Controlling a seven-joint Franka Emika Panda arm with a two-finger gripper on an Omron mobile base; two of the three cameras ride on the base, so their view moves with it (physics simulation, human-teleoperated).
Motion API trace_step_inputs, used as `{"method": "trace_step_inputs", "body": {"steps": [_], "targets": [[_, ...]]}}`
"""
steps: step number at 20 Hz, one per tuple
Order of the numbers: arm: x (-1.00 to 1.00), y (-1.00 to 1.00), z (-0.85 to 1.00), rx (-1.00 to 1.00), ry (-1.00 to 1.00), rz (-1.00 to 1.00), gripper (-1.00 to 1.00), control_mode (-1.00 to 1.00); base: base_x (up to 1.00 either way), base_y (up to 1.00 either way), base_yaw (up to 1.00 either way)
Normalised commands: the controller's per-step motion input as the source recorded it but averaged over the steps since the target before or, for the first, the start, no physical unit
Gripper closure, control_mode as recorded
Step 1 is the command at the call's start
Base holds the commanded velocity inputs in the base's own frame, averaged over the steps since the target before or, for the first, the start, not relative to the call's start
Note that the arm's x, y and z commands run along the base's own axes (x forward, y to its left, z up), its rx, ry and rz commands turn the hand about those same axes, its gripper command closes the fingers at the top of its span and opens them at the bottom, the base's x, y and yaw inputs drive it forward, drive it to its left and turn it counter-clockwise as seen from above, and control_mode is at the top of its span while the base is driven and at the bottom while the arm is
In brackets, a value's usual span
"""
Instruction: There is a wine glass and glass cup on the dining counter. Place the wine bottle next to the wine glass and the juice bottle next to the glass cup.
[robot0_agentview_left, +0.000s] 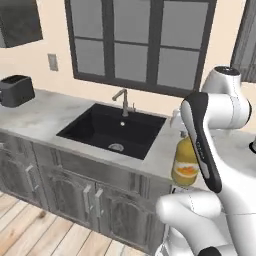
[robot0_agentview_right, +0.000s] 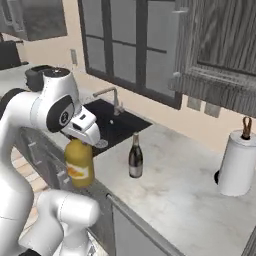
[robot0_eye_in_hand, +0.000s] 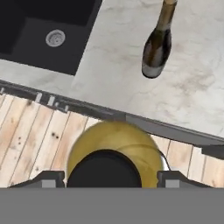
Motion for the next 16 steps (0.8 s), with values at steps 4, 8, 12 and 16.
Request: {"method": "trace_step_inputs", "body": {"steps": [4,8,12,16], "targets": [[0.0,0.0,0.0,0.0,0.0,0.0,1.0,1.0,-0.03,0.0,1.0],[0.0,0.0,0.0,0.0,0.0,0.0,1.0,1.0,-0.03,0.0,1.0],[0.0,0.0,0.0,0.0,0.0,0.0,1.0,1.0,-0.03,0.0,1.0],[0.0,0.0,0.0,0.0,0.0,0.0,1.0,1.0,-0.03,0.0,1.0]]}}
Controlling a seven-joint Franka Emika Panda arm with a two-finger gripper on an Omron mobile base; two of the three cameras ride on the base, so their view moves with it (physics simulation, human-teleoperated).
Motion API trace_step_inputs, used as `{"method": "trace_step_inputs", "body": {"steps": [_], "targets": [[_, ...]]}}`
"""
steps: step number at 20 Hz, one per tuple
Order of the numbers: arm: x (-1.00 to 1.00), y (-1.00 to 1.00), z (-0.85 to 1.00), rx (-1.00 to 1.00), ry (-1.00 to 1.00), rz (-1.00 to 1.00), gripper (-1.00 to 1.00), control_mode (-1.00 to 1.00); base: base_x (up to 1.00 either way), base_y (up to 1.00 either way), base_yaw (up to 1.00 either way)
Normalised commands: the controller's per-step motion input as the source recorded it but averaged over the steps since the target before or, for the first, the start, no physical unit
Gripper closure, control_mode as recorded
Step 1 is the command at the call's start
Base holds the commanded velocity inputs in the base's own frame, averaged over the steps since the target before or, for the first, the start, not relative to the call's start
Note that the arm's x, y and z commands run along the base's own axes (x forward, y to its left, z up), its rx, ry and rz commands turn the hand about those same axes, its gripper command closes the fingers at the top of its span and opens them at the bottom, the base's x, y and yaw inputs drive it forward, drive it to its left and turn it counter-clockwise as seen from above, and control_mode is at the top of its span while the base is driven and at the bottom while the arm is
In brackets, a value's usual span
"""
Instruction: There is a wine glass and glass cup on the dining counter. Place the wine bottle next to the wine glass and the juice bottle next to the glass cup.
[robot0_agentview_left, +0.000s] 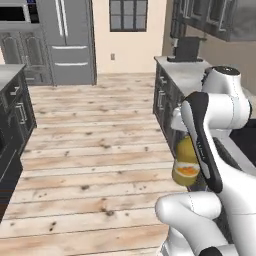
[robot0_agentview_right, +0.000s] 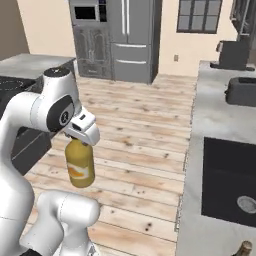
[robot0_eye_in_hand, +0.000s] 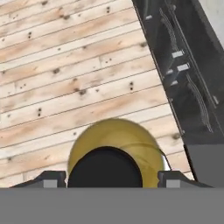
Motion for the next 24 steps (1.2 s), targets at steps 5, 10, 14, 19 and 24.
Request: {"method": "trace_step_inputs", "body": {"steps": [5,10,14,19,24], "targets": [[0.0,0.0,0.0,0.0,0.0,0.0,1.0,1.0,-0.01,0.0,1.0],[0.0,0.0,0.0,0.0,0.0,0.0,1.0,1.0,0.07,0.0,0.83],[0.0,0.0,0.0,0.0,0.0,0.0,1.0,1.0,0.2,0.0,0.45],[0.0,0.0,0.0,0.0,0.0,0.0,1.0,1.0,0.26,0.0,0.53],[0.0,0.0,0.0,0.0,0.0,0.0,1.0,1.0,0.27,0.0,0.72]]}}
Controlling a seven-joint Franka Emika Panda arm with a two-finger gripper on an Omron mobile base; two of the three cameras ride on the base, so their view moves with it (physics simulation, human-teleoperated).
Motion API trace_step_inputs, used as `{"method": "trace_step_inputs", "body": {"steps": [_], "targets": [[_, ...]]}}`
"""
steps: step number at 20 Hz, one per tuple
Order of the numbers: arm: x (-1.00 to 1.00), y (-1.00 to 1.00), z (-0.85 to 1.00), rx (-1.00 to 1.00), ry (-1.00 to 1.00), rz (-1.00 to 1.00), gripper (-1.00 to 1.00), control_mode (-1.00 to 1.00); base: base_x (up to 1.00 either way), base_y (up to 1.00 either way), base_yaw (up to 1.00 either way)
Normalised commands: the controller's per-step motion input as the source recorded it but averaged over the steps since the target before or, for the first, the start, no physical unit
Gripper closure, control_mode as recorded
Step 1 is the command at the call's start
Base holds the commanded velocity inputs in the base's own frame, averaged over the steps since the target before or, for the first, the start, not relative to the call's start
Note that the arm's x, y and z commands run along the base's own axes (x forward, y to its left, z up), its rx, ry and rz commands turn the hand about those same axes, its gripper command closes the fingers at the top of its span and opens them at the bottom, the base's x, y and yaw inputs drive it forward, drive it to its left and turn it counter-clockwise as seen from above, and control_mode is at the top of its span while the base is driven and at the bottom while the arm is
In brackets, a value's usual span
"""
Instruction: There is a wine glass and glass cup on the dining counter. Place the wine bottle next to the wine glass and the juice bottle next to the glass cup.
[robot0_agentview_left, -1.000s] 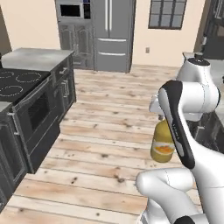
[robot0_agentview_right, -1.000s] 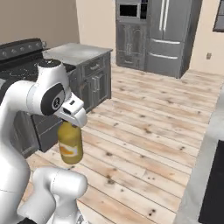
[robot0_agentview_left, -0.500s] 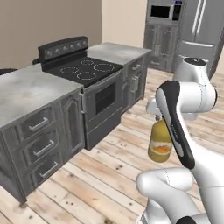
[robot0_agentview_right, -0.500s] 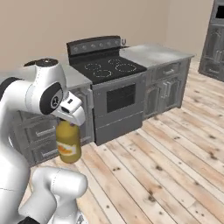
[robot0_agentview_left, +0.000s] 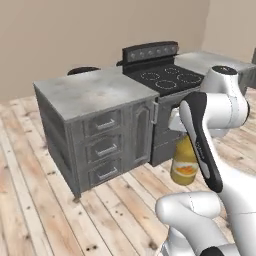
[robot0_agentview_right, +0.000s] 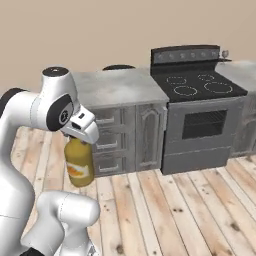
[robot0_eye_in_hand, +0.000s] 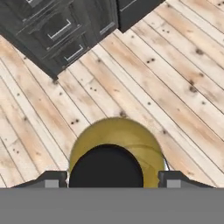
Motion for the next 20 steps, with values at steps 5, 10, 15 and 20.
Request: {"method": "trace_step_inputs", "body": {"steps": [5,10,15,20], "targets": [[0.0,0.0,0.0,0.0,0.0,0.0,1.0,1.0,0.2,0.0,0.77],[0.0,0.0,0.0,0.0,0.0,0.0,1.0,1.0,0.26,0.0,0.54],[0.0,0.0,0.0,0.0,0.0,0.0,1.0,1.0,0.32,0.03,0.37],[0.0,0.0,0.0,0.0,0.0,0.0,1.0,1.0,0.5,0.04,0.16]]}}
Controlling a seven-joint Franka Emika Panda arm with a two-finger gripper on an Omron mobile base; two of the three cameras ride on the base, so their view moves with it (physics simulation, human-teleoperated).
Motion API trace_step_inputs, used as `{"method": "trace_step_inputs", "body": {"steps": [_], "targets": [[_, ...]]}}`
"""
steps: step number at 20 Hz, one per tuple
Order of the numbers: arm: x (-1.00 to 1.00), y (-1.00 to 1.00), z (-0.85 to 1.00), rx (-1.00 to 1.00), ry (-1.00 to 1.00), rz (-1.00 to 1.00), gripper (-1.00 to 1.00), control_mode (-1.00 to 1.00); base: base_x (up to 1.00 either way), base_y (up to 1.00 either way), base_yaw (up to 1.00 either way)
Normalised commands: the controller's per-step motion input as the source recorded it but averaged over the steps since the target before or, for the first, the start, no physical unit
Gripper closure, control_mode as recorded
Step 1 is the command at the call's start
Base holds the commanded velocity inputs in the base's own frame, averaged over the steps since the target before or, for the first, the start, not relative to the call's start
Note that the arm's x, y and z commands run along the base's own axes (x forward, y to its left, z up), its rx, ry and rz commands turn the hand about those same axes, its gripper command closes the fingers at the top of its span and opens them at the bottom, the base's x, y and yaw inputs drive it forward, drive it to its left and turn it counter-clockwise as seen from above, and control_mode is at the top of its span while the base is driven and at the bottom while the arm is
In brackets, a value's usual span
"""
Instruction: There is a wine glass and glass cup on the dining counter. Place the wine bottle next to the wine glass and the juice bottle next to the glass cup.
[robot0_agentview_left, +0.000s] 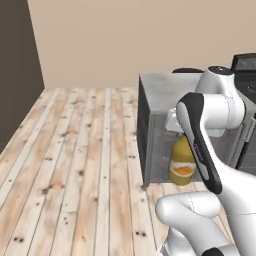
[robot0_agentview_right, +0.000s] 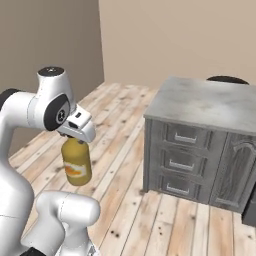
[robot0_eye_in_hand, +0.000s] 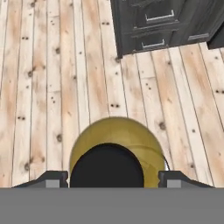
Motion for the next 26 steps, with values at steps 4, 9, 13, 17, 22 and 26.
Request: {"method": "trace_step_inputs", "body": {"steps": [4,9,13,17,22,26], "targets": [[0.0,0.0,0.0,0.0,0.0,0.0,1.0,1.0,0.62,0.05,0.08],[0.0,0.0,0.0,0.0,0.0,0.0,1.0,1.0,0.69,0.1,0.07],[0.0,0.0,0.0,0.0,0.0,0.0,1.0,1.0,0.73,0.25,0.01],[0.0,0.0,0.0,0.0,0.0,0.0,1.0,1.0,0.73,0.36,0.0],[0.0,0.0,0.0,0.0,0.0,0.0,1.0,1.0,0.7,0.45,0.0],[0.0,0.0,0.0,0.0,0.0,0.0,1.0,1.0,0.68,0.57,-0.07]]}}
